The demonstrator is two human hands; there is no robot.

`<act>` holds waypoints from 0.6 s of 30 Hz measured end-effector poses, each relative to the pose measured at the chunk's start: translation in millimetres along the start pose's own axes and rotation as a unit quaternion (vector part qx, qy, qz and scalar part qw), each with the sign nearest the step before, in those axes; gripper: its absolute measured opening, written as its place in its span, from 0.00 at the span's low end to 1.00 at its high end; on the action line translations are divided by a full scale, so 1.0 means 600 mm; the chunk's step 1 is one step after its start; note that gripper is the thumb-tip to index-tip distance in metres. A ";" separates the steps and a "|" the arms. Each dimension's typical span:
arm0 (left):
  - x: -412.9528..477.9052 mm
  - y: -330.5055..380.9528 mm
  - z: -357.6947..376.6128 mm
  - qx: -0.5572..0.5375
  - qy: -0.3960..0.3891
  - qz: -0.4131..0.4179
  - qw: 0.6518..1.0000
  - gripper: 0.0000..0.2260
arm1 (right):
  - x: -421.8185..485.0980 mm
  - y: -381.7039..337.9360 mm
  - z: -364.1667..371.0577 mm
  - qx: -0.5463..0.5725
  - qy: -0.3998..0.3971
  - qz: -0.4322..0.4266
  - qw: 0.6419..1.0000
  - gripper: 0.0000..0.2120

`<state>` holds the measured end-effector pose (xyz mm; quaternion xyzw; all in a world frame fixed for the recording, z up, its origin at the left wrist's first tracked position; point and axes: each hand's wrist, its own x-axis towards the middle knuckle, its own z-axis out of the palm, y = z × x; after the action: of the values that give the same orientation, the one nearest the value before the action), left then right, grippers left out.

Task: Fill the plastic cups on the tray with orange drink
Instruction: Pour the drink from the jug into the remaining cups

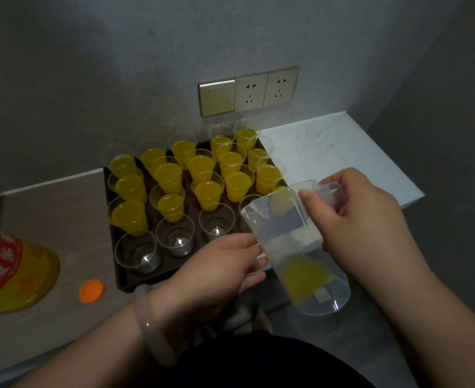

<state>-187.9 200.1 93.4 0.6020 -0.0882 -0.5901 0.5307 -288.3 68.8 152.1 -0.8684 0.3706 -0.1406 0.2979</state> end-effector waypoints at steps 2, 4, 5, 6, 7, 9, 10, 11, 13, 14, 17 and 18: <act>0.003 0.000 -0.001 -0.028 0.012 -0.007 1.000 0.20 | 0.007 0.001 0.003 -0.016 0.001 -0.007 1.000 0.15; 0.003 0.002 -0.004 -0.059 0.036 -0.013 0.997 0.20 | 0.011 0.003 0.005 -0.032 0.002 -0.013 0.999 0.15; 0.003 0.003 -0.004 -0.076 0.051 -0.016 0.996 0.20 | 0.013 0.003 0.006 -0.038 0.002 -0.015 0.999 0.15; 0.001 0.004 -0.004 -0.091 0.063 -0.018 0.994 0.21 | 0.014 0.004 0.007 -0.043 0.002 -0.016 0.999 0.15; -0.001 0.005 -0.002 -0.103 0.071 -0.016 0.992 0.21 | 0.015 0.005 0.008 -0.047 0.001 -0.017 0.999 0.15; -0.005 0.007 0.001 -0.118 0.073 -0.008 0.990 0.21 | 0.018 0.007 0.009 -0.050 -0.001 -0.018 0.999 0.15; -0.007 0.007 0.004 -0.122 0.070 -0.004 0.990 0.21 | 0.019 0.009 0.009 -0.049 -0.001 -0.019 0.999 0.16; -0.009 0.007 0.007 -0.123 0.066 -0.002 0.990 0.20 | 0.020 0.009 0.009 -0.048 0.000 -0.018 0.999 0.16; -0.012 0.007 0.013 -0.120 0.059 0.000 0.991 0.20 | 0.022 0.011 0.008 -0.043 -0.001 -0.016 0.999 0.16; -0.013 0.006 0.016 -0.120 0.056 0.000 0.991 0.20 | 0.022 0.012 0.007 -0.042 -0.002 -0.016 0.999 0.15; -0.009 0.001 0.016 -0.125 0.052 0.000 0.991 0.20 | 0.024 0.012 0.006 -0.041 -0.006 -0.015 0.999 0.13; -0.007 -0.001 0.015 -0.131 0.051 -0.003 0.990 0.21 | 0.024 0.011 0.007 -0.045 -0.010 -0.014 0.999 0.13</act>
<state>-196.6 198.7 98.1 0.5566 0.0188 -0.5672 0.6068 -280.2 56.1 145.2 -0.8874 0.3611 -0.1195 0.2604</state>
